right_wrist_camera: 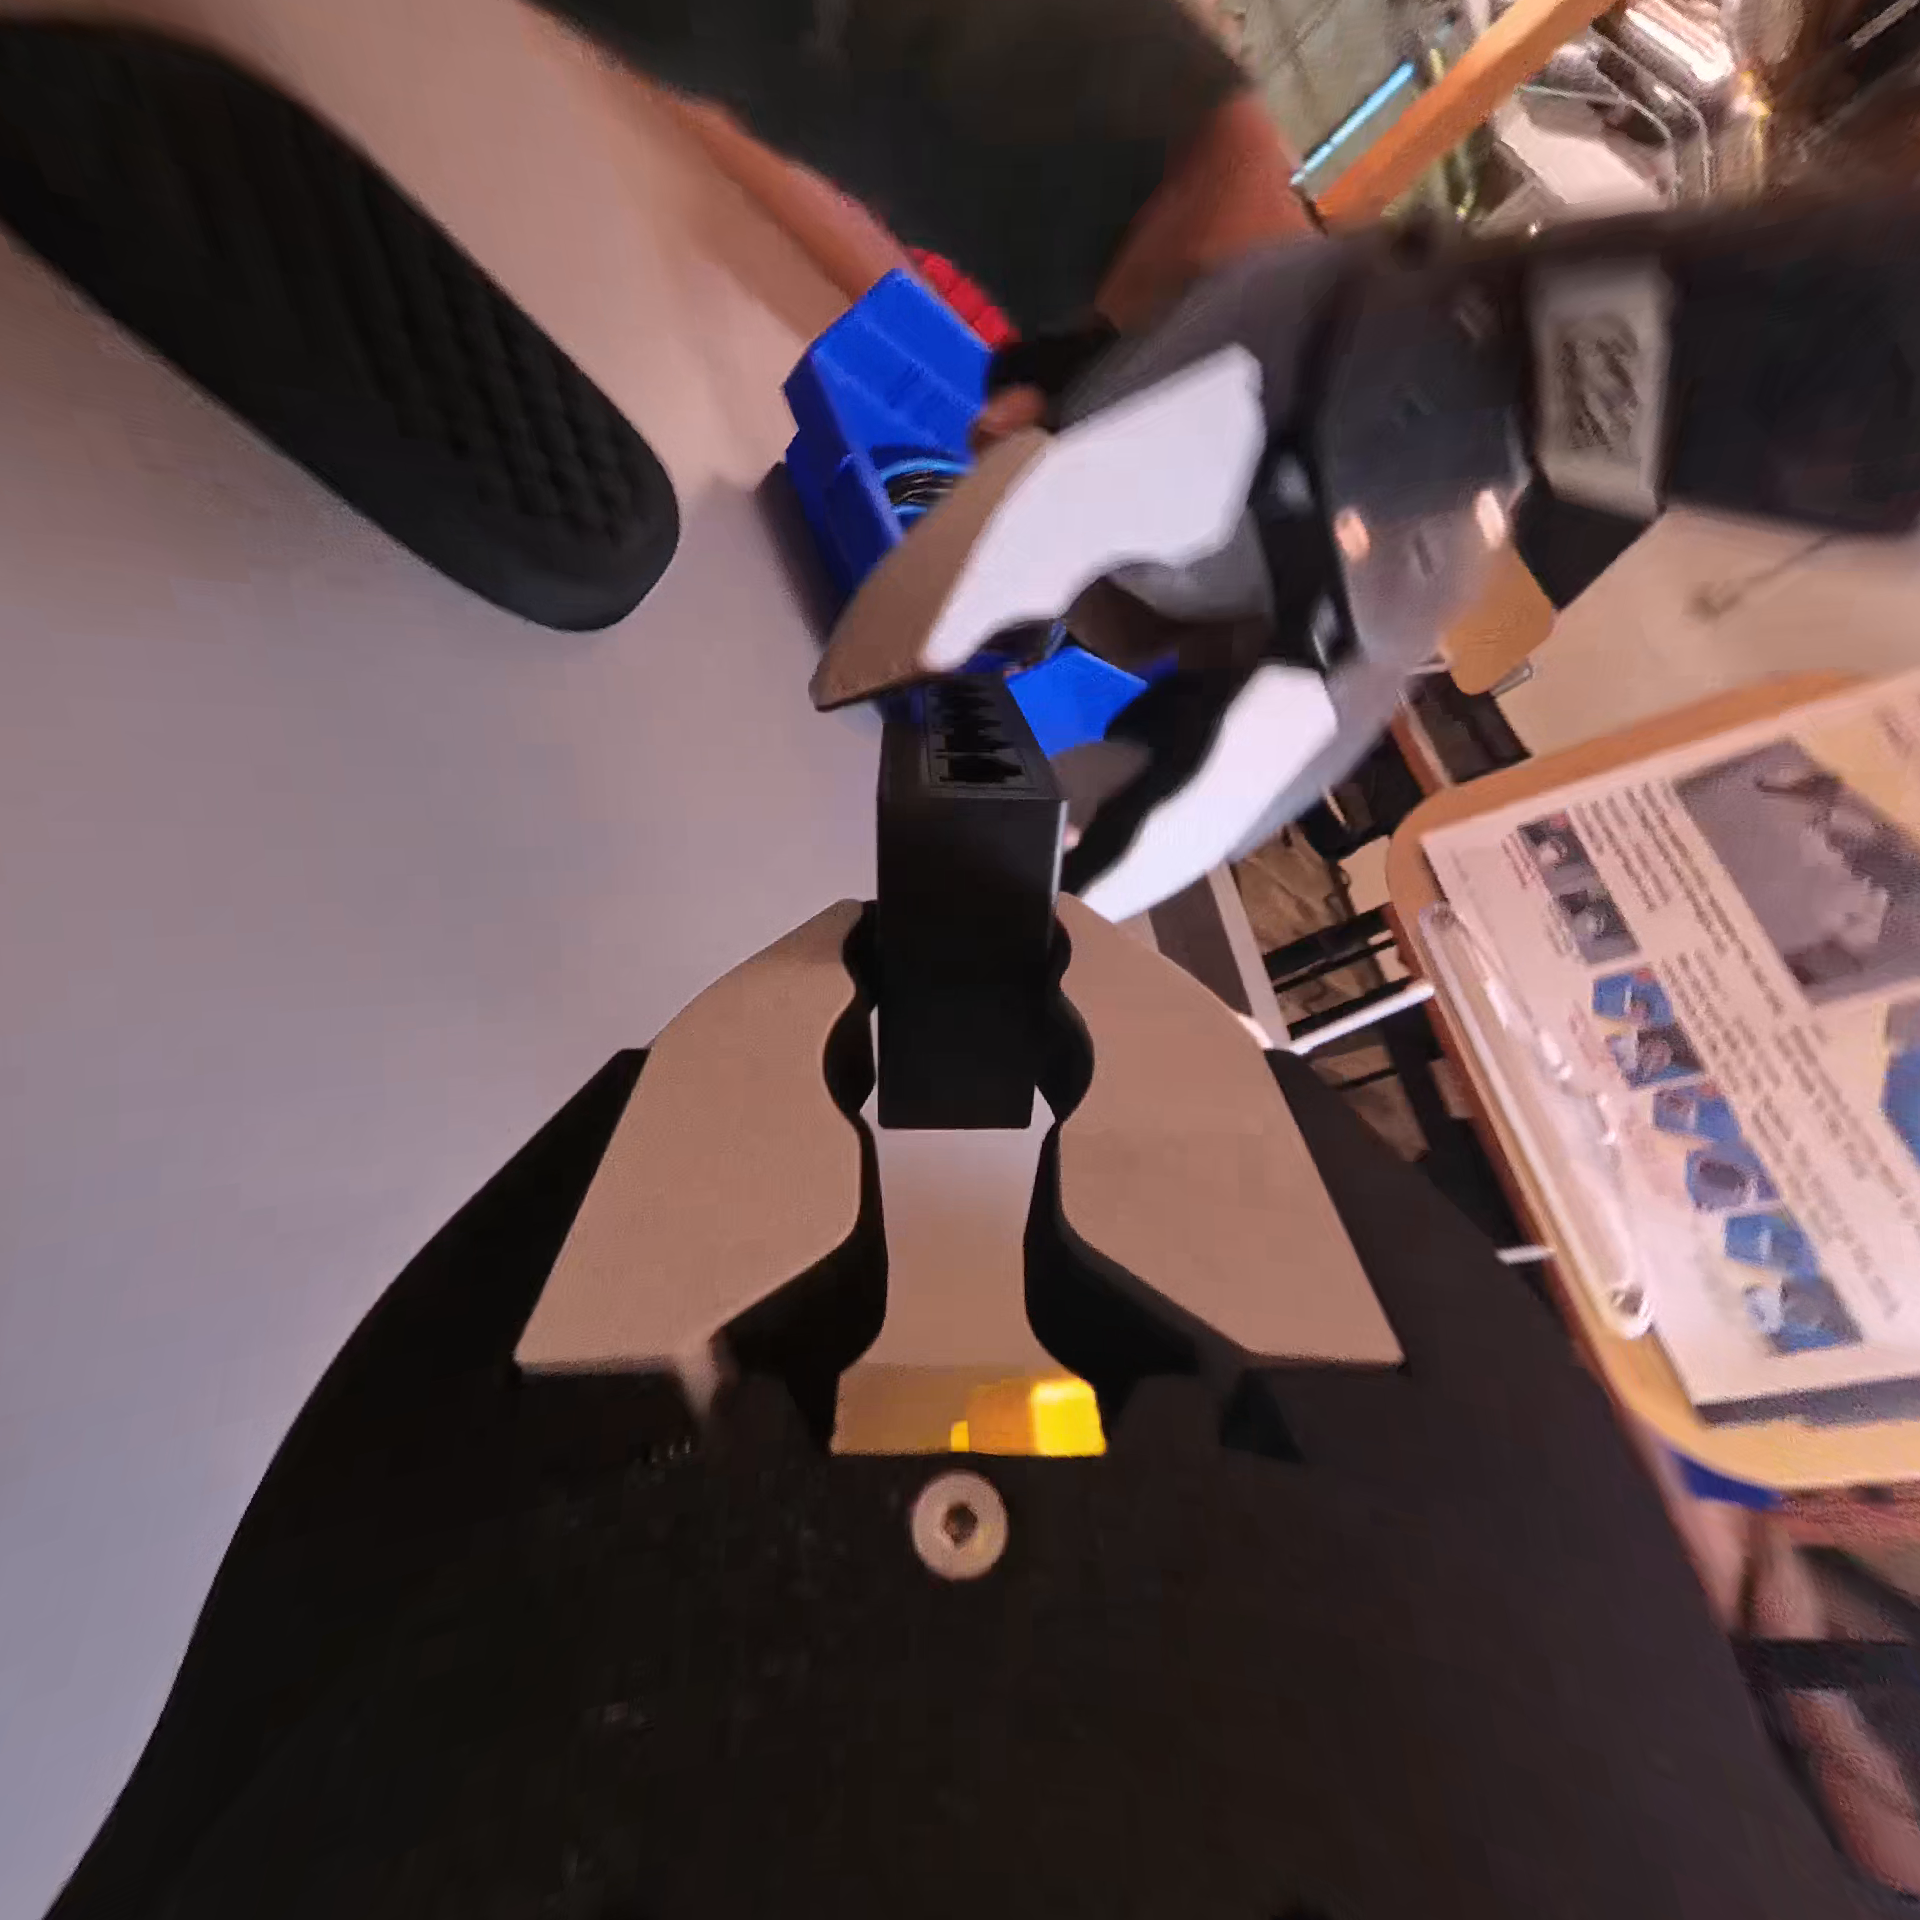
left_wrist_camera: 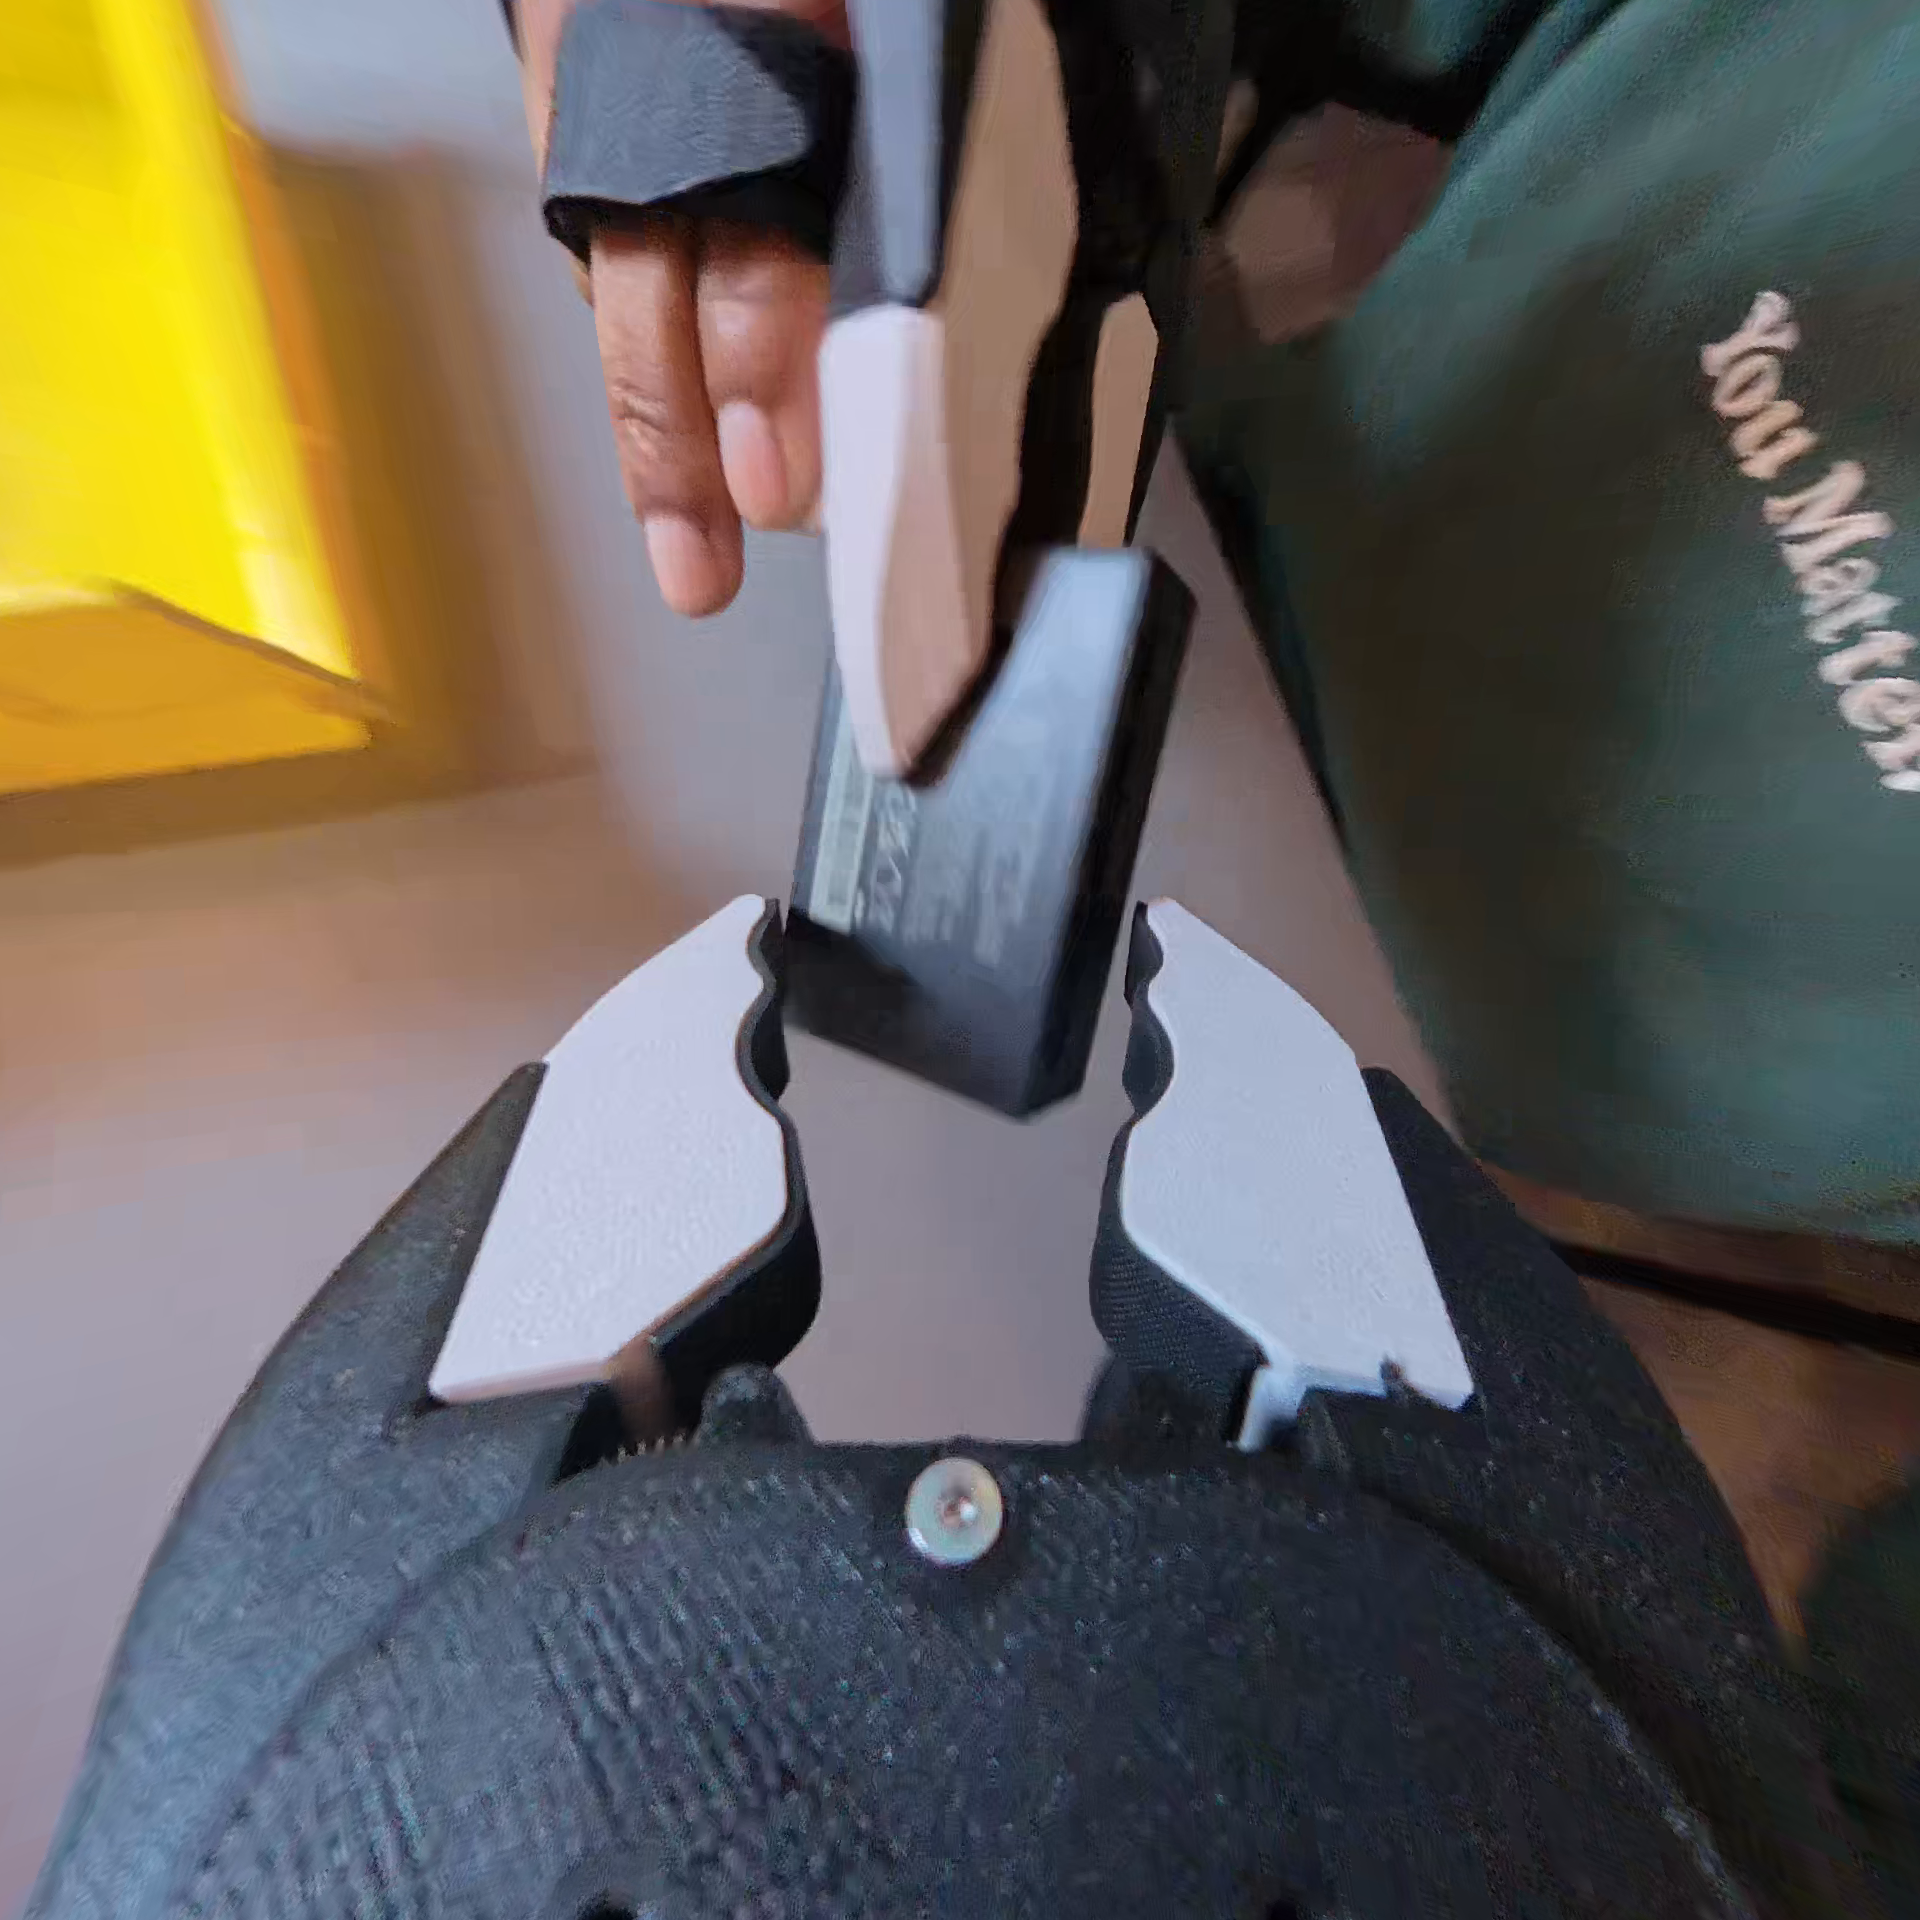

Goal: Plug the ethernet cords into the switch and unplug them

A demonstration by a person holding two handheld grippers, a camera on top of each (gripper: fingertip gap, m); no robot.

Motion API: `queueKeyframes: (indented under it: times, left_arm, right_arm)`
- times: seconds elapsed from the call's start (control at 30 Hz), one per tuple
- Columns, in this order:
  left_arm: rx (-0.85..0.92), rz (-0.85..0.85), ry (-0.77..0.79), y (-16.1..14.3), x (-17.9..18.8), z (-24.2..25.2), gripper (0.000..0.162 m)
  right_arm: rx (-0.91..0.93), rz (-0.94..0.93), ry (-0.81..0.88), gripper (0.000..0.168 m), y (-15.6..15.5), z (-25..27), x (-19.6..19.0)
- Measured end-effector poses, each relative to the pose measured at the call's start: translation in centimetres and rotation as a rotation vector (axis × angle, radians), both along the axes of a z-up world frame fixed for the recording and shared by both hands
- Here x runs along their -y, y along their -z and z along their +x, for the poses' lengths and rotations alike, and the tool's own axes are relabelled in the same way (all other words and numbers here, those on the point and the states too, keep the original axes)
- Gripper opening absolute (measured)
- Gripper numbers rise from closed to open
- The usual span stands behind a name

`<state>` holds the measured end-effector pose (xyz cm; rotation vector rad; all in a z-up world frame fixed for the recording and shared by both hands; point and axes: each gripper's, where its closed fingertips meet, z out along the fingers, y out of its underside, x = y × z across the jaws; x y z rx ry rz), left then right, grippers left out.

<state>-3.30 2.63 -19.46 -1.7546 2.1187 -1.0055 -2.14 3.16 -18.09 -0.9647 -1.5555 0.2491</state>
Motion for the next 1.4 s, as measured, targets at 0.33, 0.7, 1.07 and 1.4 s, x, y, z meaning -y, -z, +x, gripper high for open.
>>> queueKeyframes:
  times: [0.33,0.7,1.07,1.4]
  left_arm:
    - [0.377,0.67,-0.327,-0.2,-2.5,1.3,0.032]
    - [0.467,0.495,-0.306,2.7,-0.9,1.6,0.029]
    - [0.371,0.562,-0.288,4.8,-1.0,1.6,0.029]
    - [0.36,0.543,-0.288,6.0,-1.4,1.4,0.03]
  right_arm:
    - [-0.185,-0.244,-0.049,0.028,-0.9,0.9,-0.7]
    - [-0.107,-0.388,-0.047,0.042,2.0,-1.1,0.4]
    - [-0.046,-0.398,-0.047,0.045,4.1,-1.6,0.5]
    - [0.001,-0.382,-0.026,0.031,5.1,-1.5,0.1]
